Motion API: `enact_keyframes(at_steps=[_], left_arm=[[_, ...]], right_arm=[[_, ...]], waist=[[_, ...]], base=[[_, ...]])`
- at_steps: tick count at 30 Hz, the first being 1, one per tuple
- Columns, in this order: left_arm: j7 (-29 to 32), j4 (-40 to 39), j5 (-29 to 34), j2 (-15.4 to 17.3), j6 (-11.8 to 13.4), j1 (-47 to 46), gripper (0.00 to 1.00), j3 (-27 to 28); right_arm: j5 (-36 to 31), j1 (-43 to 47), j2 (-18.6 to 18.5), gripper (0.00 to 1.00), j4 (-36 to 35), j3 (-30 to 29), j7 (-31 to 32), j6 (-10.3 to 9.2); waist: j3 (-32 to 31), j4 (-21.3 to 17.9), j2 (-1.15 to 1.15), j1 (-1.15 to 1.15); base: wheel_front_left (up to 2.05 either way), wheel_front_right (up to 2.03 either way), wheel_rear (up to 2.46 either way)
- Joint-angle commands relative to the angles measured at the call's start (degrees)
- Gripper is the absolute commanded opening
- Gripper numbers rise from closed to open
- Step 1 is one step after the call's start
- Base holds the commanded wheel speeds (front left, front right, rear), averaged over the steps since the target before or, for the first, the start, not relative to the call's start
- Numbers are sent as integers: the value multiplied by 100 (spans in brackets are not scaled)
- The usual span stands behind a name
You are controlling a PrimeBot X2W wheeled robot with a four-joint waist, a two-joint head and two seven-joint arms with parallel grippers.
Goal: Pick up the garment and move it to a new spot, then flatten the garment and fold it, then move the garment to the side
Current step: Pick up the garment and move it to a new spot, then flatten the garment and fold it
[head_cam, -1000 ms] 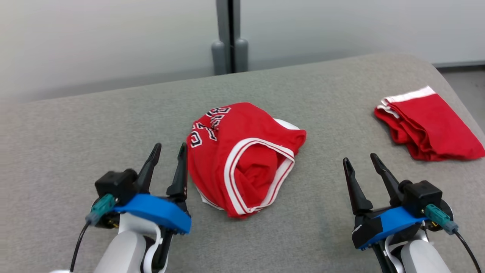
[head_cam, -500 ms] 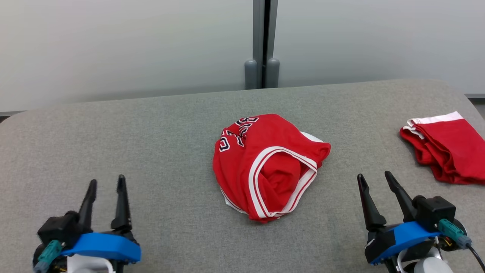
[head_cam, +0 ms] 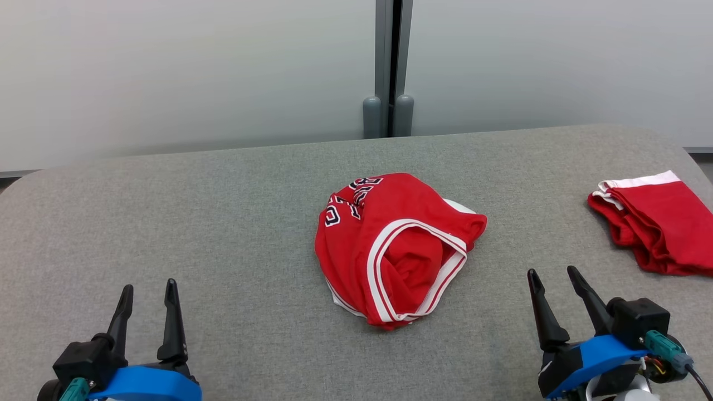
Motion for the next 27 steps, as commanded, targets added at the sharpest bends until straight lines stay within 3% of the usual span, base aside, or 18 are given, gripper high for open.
enact_keyframes(at_steps=[1, 17, 24, 27], left_arm=[[38, -77, 14, -2, 32, 8, 100, -17], [201, -287, -26, 61, 104, -181, 100, -99], [240, -382, -22, 23, 88, -371, 100, -190], [248, -403, 4, 1, 48, -518, 100, -245]], right_arm=[[10, 101, 28, 100, -39, -22, 24, 2], [106, -478, 49, 100, 226, 280, 474, 3], [14, -1256, 43, 100, 1137, 377, 1361, 3], [147, -1637, 45, 100, 1570, 401, 1390, 3]], waist=[[13, 0, 0, 0], [271, 73, 0, 0], [573, 296, 0, 0], [729, 419, 0, 0]], base=[[0, 0, 0], [0, 0, 0], [0, 0, 0], [0, 0, 0]])
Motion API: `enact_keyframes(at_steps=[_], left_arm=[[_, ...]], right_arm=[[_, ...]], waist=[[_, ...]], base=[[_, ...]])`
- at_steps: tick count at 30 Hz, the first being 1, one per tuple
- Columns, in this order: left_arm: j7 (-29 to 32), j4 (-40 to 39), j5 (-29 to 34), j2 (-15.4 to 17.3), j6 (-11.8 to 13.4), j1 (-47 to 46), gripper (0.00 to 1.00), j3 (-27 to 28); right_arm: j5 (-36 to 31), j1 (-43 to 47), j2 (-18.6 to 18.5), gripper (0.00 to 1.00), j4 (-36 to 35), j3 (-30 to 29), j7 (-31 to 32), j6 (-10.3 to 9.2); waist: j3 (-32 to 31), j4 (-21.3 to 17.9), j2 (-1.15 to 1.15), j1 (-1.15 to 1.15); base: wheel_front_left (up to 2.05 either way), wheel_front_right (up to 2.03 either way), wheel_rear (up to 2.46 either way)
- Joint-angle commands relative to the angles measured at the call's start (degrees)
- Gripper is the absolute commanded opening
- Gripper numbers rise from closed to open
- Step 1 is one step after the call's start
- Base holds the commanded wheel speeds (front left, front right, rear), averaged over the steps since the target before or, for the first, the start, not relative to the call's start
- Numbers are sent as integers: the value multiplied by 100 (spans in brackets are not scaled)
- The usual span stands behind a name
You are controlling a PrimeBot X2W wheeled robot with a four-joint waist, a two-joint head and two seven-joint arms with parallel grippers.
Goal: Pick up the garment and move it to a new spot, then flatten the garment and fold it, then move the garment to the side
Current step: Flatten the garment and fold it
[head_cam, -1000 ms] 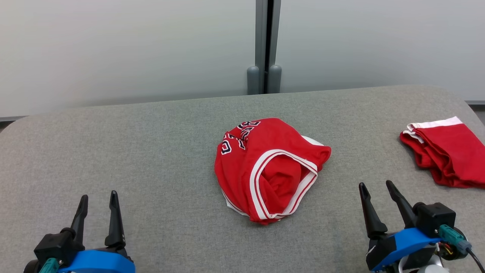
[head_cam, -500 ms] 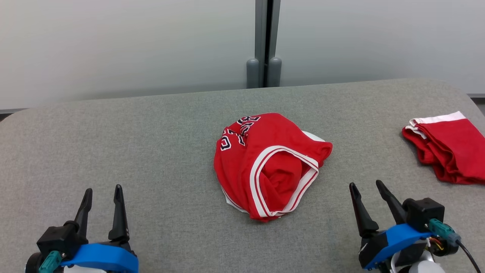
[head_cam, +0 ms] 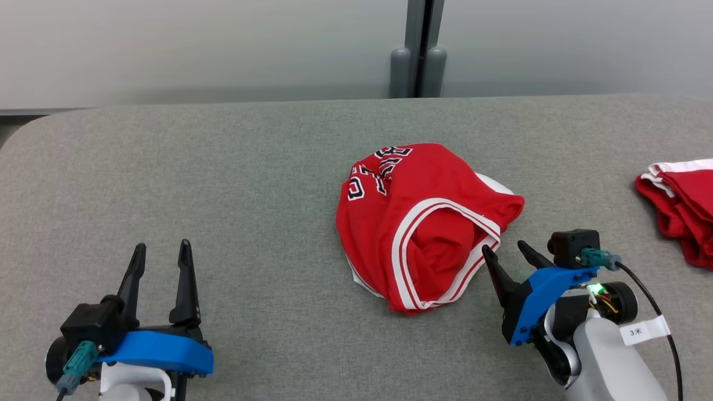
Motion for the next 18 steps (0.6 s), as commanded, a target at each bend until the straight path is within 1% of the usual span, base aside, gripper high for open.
enact_keyframes(at_steps=[1, 6, 7, 8, 12, 14, 18], left_arm=[[-10, -12, 32, -8, -30, -156, 100, -11], [-30, 51, 58, -19, -76, -351, 100, -109], [-37, 65, 67, -23, -85, -368, 100, -121], [-42, 86, 72, -29, -88, -383, 100, -132], [-67, 160, 46, -62, -102, -412, 100, -166], [-88, 208, 22, -71, -98, -367, 100, -169], [-137, 276, -6, -86, -103, -265, 100, -159]], right_arm=[[88, -231, -8, 100, 224, 46, -42, 3], [163, -755, -13, 100, 997, 82, -331, 2], [62, -850, -14, 44, 1100, 18, -479, 2], [2, -938, -17, 0, 1210, -60, -604, 2], [-223, -1120, -17, 0, 1404, -389, -1012, 2], [-374, -1205, -11, 0, 1294, -539, -1187, 3], [-591, -1318, -8, 0, 890, -561, -1307, 2]], waist=[[154, 140, 0, -1], [330, 290, 0, -1], [346, 309, 0, -1], [352, 323, 0, -1], [287, 360, 0, -1], [204, 345, 0, -1], [-14, 312, 0, -1]], base=[[0, 0, 0], [0, 0, 0], [0, 0, 0], [0, 0, 0], [0, 0, 0], [0, 0, 0], [0, 0, 0]])
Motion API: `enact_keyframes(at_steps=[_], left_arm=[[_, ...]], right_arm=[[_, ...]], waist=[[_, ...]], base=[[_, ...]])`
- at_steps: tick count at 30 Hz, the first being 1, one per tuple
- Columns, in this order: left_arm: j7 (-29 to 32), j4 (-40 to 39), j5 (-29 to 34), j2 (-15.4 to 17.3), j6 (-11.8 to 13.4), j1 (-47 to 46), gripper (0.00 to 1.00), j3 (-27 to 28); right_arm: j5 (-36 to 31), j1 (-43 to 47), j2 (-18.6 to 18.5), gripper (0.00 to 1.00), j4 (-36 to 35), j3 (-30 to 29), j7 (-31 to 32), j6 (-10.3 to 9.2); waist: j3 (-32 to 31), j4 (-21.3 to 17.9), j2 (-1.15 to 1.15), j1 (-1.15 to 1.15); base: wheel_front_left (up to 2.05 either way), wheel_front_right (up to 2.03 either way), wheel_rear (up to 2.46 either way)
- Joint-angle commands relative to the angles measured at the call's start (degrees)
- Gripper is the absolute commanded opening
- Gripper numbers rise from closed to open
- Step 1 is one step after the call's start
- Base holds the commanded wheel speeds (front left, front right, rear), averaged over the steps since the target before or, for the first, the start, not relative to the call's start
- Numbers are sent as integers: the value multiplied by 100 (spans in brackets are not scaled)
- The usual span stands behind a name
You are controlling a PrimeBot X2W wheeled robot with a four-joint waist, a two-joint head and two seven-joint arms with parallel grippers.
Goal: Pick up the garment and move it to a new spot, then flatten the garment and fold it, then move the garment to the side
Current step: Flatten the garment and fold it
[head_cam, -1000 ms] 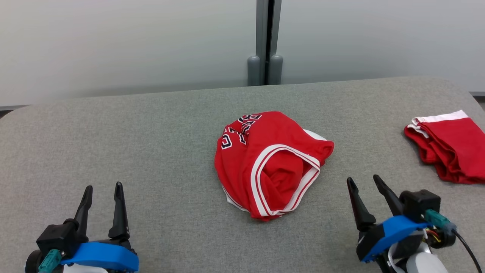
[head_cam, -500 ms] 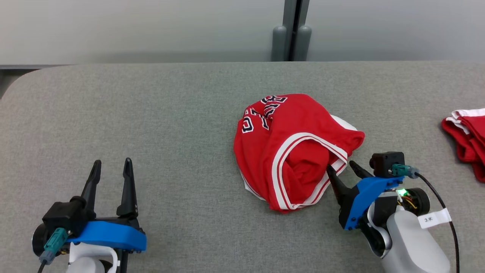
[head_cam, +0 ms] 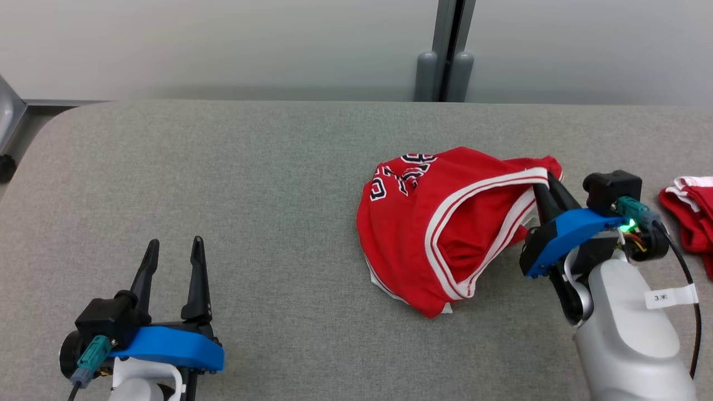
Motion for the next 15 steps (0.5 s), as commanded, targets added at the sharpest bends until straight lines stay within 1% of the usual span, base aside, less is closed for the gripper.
enact_keyframes(at_steps=[1, 5, 9, 11, 15], left_arm=[[-37, 15, -10, 4, -15, 29, 100, 23], [-65, 30, -38, -7, -10, 83, 100, 25], [-94, 0, -39, 7, 2, 172, 100, 29], [-94, -21, -42, 25, 1, 191, 100, 16], [-95, -70, -48, 50, 13, 200, 100, 1]], right_arm=[[-32, -111, -12, 0, -110, 42, -30, 2], [-6, -331, -8, 0, -705, 560, 114, 3], [495, -752, -19, 0, -1153, 1391, 438, 2], [698, -1080, -110, 0, -1337, 1731, 598, 2], [1446, -1728, -91, 0, -1695, 2284, 887, 3]], waist=[[-80, -47, 0, -1], [-257, -69, 0, -1], [-360, -117, 0, -1], [-388, -117, 0, -1], [-431, -92, 0, -1]], base=[[0, 0, 0], [0, 0, 0], [0, 0, 0], [0, 0, 0], [0, 0, 0]])
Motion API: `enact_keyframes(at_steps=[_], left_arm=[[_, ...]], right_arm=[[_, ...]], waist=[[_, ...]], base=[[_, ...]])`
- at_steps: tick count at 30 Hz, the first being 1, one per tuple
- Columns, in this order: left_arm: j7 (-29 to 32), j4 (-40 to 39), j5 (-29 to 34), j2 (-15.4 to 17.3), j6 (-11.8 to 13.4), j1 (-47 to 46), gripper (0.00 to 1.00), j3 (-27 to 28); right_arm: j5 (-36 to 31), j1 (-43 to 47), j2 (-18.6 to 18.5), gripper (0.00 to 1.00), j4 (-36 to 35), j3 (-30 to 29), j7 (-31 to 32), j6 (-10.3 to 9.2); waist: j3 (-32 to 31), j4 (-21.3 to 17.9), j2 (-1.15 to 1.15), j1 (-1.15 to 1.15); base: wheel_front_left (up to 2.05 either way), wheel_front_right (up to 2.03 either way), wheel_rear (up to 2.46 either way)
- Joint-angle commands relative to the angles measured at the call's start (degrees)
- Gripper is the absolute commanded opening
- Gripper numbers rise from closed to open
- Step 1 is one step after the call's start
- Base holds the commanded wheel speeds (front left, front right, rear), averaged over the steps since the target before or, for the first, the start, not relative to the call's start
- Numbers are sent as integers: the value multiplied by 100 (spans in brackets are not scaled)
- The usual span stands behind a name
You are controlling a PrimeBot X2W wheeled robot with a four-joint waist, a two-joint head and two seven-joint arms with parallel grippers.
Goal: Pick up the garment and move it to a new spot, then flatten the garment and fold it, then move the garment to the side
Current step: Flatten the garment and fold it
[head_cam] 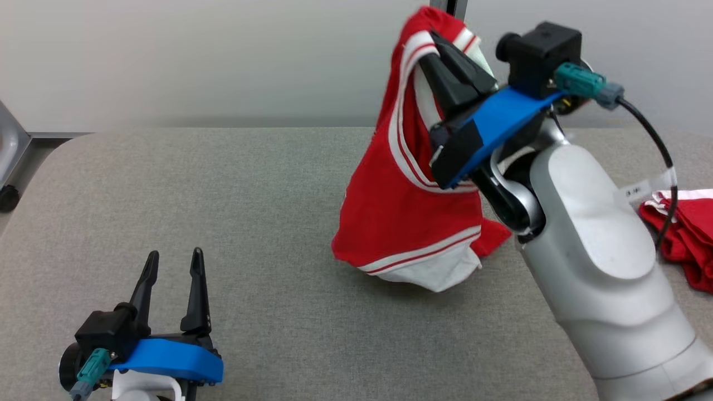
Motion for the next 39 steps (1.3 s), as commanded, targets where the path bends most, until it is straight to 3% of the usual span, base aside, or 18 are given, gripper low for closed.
enact_keyframes(at_steps=[1, 6, 12, 19, 30, 31, 32, 39], left_arm=[[-26, -31, -37, 28, 19, 17, 100, 12], [4, -66, -50, 54, 32, 130, 100, -13], [11, -168, -60, 78, 71, 192, 100, -33], [8, -205, -29, 5, -12, -60, 100, -159], [-51, 35, 183, -289, -318, -772, 100, -676], [-61, 55, 200, -320, -342, -828, 100, -693], [-74, 63, 217, -341, -349, -883, 100, -707], [-108, 200, 216, -369, -345, -980, 100, -630]], right_arm=[[50, -251, -35, 0, -111, 139, 44, 3], [988, -977, -155, 0, -517, 507, 365, 2], [917, -1103, -359, 0, -452, 147, 795, 2], [185, -484, -685, 0, 780, -632, 986, 3], [-536, -828, -1091, 0, 2900, -1724, 34, 3], [-523, -884, -1079, 75, 3041, -1771, -18, 3], [-528, -955, -1090, 100, 3185, -1846, -50, 3], [-426, -973, -899, 100, 3971, -1851, 211, 3]], waist=[[-12, -2, 0, 0], [-111, 22, 0, 0], [-82, 43, 0, 0], [312, 175, 0, 0], [1127, 999, 0, 0], [1196, 1044, 0, 0], [1273, 1079, 0, 0], [1325, 987, 0, 0]], base=[[0, 0, 0], [0, 0, 0], [0, 0, 0], [0, 0, 0], [0, 0, 0], [0, 0, 0], [0, 0, 0], [0, 0, 0]])
